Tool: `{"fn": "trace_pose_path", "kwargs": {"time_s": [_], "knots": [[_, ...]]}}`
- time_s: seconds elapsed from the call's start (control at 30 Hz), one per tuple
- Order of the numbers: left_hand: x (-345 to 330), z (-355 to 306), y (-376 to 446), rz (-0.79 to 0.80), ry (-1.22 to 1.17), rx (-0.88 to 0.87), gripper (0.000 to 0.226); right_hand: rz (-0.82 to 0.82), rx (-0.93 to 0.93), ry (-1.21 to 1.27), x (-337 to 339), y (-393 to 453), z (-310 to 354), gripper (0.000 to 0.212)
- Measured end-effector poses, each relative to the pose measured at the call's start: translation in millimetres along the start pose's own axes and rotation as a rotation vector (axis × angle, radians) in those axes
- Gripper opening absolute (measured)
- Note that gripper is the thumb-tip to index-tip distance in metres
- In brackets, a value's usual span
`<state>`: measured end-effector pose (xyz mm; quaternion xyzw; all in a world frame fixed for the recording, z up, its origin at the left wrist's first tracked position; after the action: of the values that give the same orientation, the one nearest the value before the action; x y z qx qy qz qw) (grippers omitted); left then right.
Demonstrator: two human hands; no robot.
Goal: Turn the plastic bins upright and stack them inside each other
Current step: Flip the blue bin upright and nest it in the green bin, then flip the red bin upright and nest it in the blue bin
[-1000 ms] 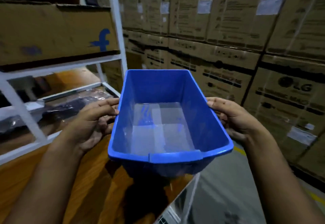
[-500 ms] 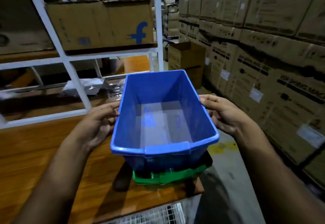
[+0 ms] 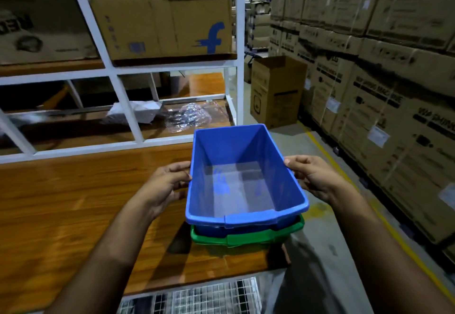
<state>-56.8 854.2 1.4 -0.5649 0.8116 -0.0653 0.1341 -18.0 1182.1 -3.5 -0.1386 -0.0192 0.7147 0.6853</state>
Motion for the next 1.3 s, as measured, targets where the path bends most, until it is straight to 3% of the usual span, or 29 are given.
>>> {"fn": "trace_pose_path", "kwargs": {"time_s": [0.57,0.8,0.9,1.13,1.3], "knots": [[-5,12,-18,-0.089,0.336,0.029,0.035,-0.197,0.024,-0.523,13,-15,-1,0.013],[-4,-3,-50,-0.188,0.485,-0.104,0.035,-0.335,0.224,-1.091,-27,-51,43,0.023],[-6,-11,-71,-0.211,0.611,-0.192,0.032,-0.27,0.257,-1.272,-58,-63,43,0.033],[-4,-14,-145,-0.319,1.084,-0.368,0.044,-0.079,0.505,-1.349,-147,-98,21,0.046],[58,7,-199,-0.462,1.206,-0.298,0.046,0.081,0.56,-1.399,-246,-104,-6,0.049]]}}
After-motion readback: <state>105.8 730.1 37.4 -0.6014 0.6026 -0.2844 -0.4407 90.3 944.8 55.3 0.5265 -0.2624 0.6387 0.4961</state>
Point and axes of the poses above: each hand's wrist, its own y-axis towards the middle knuckle, its own x-axis out of the back of the hand, z = x × y, the point moved 10 cm from there along y, towards the middle knuckle, and after that the axes turned 10 degrees about z, right-handed, at the moved point
